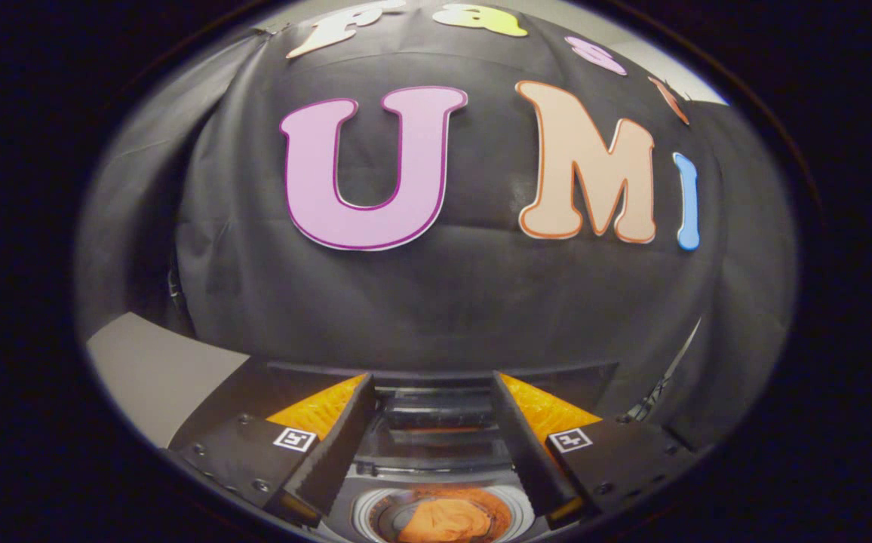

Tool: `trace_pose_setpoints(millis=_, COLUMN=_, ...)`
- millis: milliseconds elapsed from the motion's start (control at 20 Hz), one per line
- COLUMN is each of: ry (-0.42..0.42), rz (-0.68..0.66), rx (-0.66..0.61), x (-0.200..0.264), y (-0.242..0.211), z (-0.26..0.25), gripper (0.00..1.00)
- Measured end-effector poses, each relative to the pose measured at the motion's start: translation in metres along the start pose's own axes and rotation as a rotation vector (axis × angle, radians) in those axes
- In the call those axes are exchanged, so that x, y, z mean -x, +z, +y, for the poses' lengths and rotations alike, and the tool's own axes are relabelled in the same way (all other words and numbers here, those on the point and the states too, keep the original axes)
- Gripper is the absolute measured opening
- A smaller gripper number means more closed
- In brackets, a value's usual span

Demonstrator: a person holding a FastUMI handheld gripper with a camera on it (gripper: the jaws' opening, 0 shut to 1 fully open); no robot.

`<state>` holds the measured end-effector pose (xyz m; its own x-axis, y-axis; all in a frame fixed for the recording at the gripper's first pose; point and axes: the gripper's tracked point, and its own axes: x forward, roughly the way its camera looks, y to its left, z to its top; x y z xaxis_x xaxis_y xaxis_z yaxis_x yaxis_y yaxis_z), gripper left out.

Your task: Put the clothes into the washing machine and then close the washing machine lid.

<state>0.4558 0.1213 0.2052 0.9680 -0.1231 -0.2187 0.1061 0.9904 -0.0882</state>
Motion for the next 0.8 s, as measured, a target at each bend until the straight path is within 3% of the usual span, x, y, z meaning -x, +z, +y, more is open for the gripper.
trace_pose_setpoints(millis=400, ry=-0.019, rz=-0.019, rx=0.051, x=-0.056, y=-0.001, z=0.007, gripper=0.96)
trace_pose_setpoints(millis=650, ry=-0.021, rz=-0.010, rx=-0.057, x=-0.063, y=-0.011, z=0.008, gripper=0.98)
trace_pose_setpoints(millis=800, ry=0.037, rz=-0.038, rx=-0.026, x=-0.057, y=-0.008, z=0.010, gripper=0.98)
